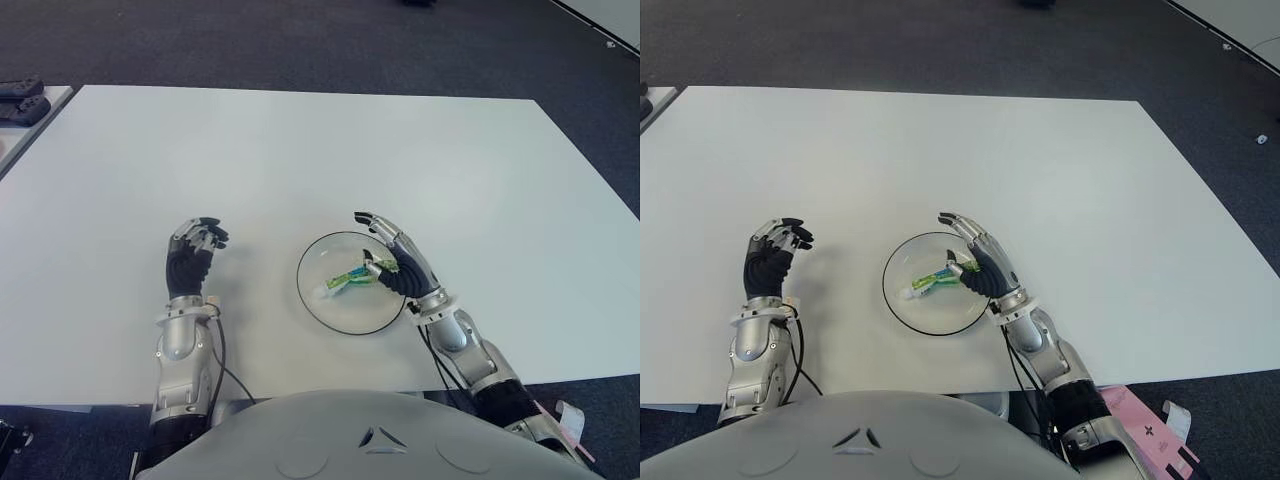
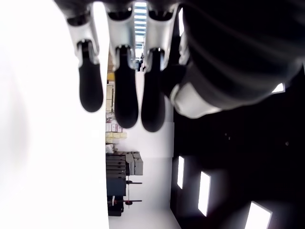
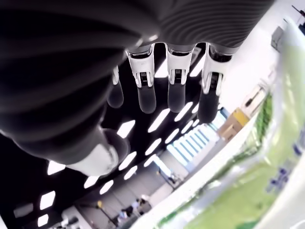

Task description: Put the toothpaste on the table into the plate.

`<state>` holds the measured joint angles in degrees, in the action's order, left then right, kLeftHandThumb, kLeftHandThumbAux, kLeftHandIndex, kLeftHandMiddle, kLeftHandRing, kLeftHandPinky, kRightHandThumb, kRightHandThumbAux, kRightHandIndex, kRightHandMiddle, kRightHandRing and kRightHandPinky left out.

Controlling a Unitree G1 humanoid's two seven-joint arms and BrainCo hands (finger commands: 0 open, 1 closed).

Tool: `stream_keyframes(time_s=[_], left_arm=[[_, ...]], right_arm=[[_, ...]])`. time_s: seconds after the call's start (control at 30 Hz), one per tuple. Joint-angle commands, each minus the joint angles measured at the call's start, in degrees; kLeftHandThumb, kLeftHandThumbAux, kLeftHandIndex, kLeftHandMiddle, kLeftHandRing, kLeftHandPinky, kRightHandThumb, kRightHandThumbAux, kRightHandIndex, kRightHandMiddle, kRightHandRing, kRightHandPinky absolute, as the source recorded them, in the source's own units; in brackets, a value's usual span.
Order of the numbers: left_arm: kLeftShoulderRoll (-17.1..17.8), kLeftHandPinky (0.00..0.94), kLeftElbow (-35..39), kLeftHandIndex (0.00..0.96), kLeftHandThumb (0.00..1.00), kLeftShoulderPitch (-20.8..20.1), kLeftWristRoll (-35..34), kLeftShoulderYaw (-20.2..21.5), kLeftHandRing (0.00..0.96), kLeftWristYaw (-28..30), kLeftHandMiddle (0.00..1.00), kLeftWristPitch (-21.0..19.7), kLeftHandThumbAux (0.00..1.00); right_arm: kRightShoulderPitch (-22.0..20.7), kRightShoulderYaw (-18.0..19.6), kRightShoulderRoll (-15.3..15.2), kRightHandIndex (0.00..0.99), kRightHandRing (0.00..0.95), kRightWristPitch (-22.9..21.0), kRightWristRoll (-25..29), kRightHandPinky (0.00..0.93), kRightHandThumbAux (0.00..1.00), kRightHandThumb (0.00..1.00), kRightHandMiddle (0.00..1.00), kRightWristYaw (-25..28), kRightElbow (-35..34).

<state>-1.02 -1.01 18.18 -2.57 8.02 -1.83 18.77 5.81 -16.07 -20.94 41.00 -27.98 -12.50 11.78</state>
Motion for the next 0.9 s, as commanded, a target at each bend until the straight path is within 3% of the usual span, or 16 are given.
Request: stream_keyframes(time_s=[0.03,0.17,0.33,0.43,0.57,0.77,0.9], left_arm=[[-0.2,0.505,-1.0,0.437,0.705,-0.7,0.0,-0.3,0.533,-0.1,0.546,-0.9,0.720],[-0.2,0.518,-1.0,0.437,0.705,-0.7,0.0,-0.4,0.536,0.0,0.549,-0.8,0.719],[-0.1,0.532,-0.9,0.438,0.705,-0.7,-0.3,-0.5,0.545,0.3,0.559,-0.6,0.718],[0.1,0.539,-1.1,0.438,0.705,-0.7,-0.8,-0.6,0.552,1.0,0.567,-0.2,0.717],[0.4,0.544,-1.3,0.438,0.705,-0.8,-1.3,-0.7,0.564,1.8,0.582,0.1,0.717],[0.2,0.527,-0.5,0.438,0.704,-0.8,-1.1,-0.9,0.560,1.2,0.576,-0.7,0.719],[0.1,0.537,-0.2,0.438,0.704,-0.8,-1.2,-1.2,0.566,1.3,0.571,-0.6,0.720]], right_arm=[[0.6,1.6,0.5,0.128,0.199,-0.2,2.8,0.232,0.783,0.717,0.154,1.8,-1.8],[0.5,2.5,1.2,0.140,0.194,-0.6,6.0,0.235,0.811,0.672,0.162,3.8,-3.0],[0.2,3.4,2.9,0.189,0.205,-1.9,18.0,0.246,0.810,0.560,0.200,9.3,-5.8],[-0.2,5.0,4.7,0.232,0.226,-4.2,31.3,0.269,0.792,0.564,0.230,14.3,-6.8],[0.0,7.5,7.4,0.290,0.272,-8.1,44.3,0.323,0.756,0.591,0.292,18.0,-8.4],[2.0,9.9,12.7,0.340,0.360,-13.0,55.1,0.401,0.818,0.338,0.378,16.7,-13.8],[2.5,12.0,16.1,0.337,0.376,-12.5,55.7,0.389,0.806,0.227,0.386,14.2,-15.2]])
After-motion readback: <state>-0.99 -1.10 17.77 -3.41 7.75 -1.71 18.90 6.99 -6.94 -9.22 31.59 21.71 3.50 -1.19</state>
